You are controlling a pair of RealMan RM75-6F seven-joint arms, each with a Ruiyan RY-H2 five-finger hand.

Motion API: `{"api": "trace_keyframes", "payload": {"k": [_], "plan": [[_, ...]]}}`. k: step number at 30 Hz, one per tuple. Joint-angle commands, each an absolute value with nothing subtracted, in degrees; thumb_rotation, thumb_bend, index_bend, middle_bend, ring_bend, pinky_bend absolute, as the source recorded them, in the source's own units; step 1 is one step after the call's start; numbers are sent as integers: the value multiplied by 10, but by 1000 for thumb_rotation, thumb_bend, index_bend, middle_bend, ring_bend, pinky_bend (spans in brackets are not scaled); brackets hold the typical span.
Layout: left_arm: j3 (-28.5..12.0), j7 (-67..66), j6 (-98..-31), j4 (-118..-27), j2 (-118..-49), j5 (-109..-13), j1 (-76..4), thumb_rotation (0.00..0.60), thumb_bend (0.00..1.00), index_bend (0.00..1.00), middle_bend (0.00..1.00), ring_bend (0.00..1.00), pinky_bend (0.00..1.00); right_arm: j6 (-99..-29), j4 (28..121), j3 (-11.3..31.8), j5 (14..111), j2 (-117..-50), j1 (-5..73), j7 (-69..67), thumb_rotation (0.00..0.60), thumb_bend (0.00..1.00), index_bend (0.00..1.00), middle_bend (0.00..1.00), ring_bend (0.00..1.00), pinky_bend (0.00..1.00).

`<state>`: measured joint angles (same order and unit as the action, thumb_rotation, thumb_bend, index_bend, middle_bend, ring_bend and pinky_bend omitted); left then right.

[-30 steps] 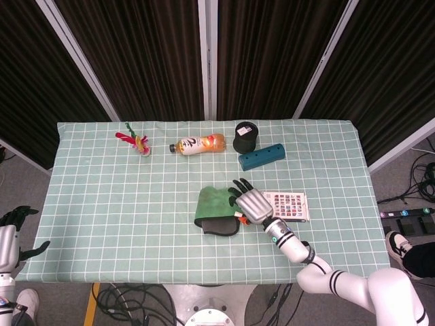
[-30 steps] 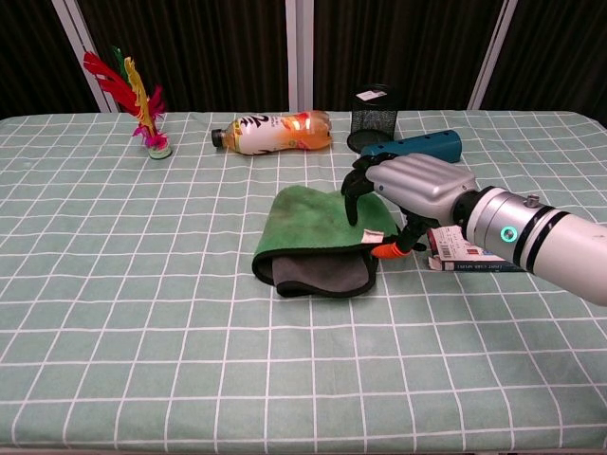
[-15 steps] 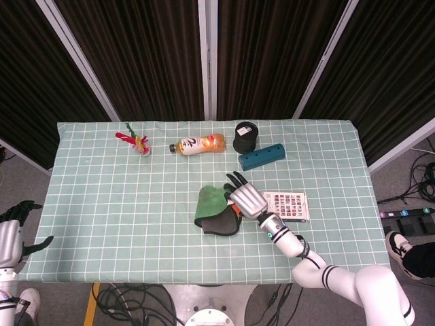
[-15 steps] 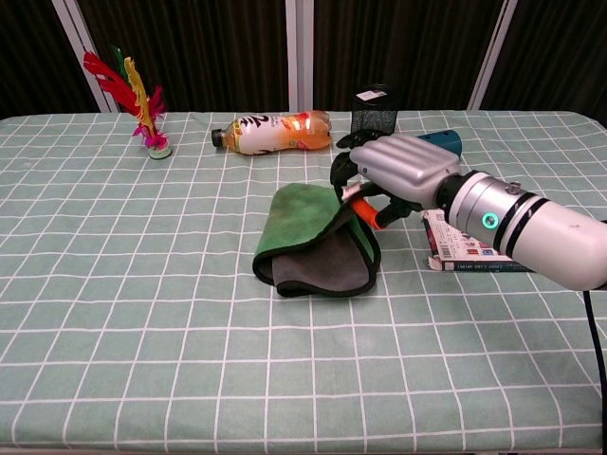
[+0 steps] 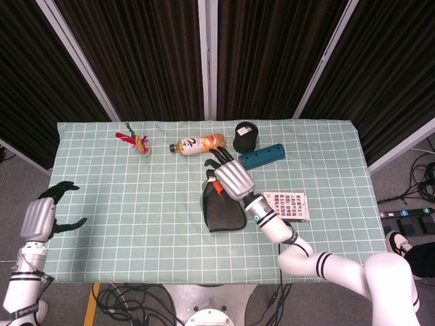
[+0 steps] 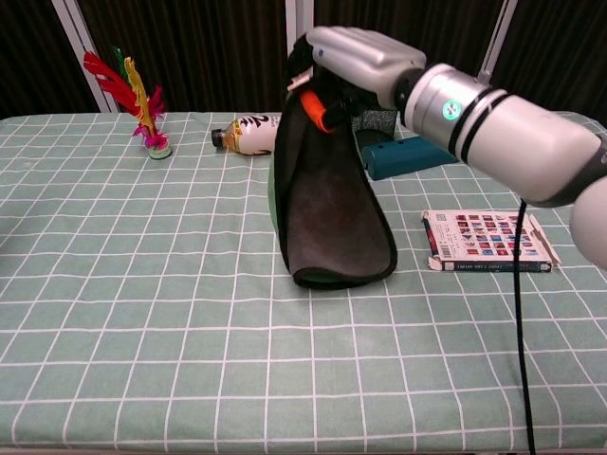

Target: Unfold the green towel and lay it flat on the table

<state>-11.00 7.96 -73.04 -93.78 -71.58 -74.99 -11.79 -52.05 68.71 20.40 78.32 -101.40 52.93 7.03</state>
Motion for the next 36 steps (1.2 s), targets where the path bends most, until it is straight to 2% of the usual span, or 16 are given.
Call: {"api": "trace_keyframes", "payload": {"k": [1, 5, 9, 17, 23, 27, 30, 36], "plan": [[-131, 121, -685, -930, -741, -723, -151, 600, 91, 358, 321, 245, 282, -505, 724, 237, 744, -998, 554, 105, 600, 587, 710, 277, 58, 0], [-152, 174, -607, -920, -762, -676, -192, 600, 81, 358, 321, 245, 283, -496, 764, 266, 689, -988, 574, 148, 600, 586, 707, 276, 56, 0], [-168, 184, -565, -902, -781, -647, -225, 600, 57, 358, 319, 245, 286, -497, 788, 279, 641, -979, 596, 212, 600, 584, 697, 267, 50, 0], [-192, 143, -557, -884, -810, -590, -264, 600, 6, 323, 285, 244, 289, -542, 826, 294, 567, -955, 640, 356, 600, 585, 680, 244, 32, 0], [-190, 131, -557, -886, -810, -577, -271, 600, 0, 316, 278, 245, 290, -595, 857, 282, 573, -921, 655, 455, 600, 584, 675, 238, 17, 0], [-184, 136, -553, -888, -811, -578, -270, 594, 0, 316, 277, 245, 290, -586, 866, 279, 560, -903, 669, 474, 600, 587, 670, 232, 6, 0], [-182, 146, -547, -890, -812, -576, -270, 559, 0, 316, 277, 245, 291, -579, 869, 270, 548, -908, 682, 483, 600, 585, 668, 230, 2, 0], [-185, 164, -526, -890, -815, -561, -278, 419, 0, 316, 276, 245, 291, -581, 852, 239, 519, -952, 720, 539, 600, 584, 668, 227, 0, 0]]}}
